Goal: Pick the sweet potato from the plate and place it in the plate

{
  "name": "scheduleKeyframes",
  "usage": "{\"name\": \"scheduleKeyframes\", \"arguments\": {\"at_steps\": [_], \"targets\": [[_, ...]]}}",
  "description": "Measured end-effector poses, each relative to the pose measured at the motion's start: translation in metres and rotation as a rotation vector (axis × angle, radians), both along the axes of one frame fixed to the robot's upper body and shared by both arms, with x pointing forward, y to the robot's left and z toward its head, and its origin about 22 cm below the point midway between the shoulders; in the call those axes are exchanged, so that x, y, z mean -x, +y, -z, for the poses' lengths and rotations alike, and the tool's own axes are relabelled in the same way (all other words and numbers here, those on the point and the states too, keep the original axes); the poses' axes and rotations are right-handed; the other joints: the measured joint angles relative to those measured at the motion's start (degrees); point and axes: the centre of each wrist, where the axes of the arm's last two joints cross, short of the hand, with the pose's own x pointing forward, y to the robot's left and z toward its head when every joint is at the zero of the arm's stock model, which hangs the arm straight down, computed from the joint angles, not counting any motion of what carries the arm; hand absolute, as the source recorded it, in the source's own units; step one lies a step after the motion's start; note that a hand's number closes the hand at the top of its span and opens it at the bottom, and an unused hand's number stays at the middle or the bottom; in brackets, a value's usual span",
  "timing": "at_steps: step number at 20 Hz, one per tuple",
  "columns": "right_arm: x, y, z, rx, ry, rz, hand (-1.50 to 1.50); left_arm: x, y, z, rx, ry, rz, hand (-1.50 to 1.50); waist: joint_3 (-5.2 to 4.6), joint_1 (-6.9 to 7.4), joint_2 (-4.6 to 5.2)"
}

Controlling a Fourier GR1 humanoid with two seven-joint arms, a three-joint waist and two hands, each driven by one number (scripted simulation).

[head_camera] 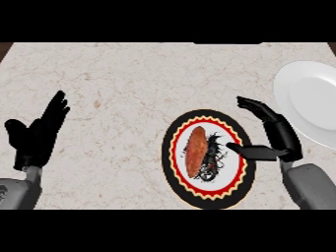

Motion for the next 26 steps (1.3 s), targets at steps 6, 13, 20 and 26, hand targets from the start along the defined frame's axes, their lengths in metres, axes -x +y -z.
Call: {"name": "scheduleKeyframes", "arguments": {"at_steps": [6,13,20,26], "targets": [[0.016,-0.005,0.011,0.183,-0.001,-0.102,-1.50,-0.007,-0.006,-0.003,0.005,0.023,0.004,0.00,-0.03,-0.15,-0.16],[0.014,0.010,-0.020,0.343,0.037,-0.145,-1.50,-0.008,-0.006,-0.003,0.007,0.027,0.013,0.00,-0.06,-0.15,-0.26],[0.004,0.021,-0.045,0.504,0.126,-0.230,-1.50,-0.003,-0.004,0.004,0.007,0.028,0.013,0.00,-0.05,0.05,-0.24],[0.002,0.049,-0.052,0.679,0.163,-0.246,-1.50,-0.011,-0.006,-0.003,0.007,0.025,0.008,0.00,-0.05,0.01,-0.23]]}}
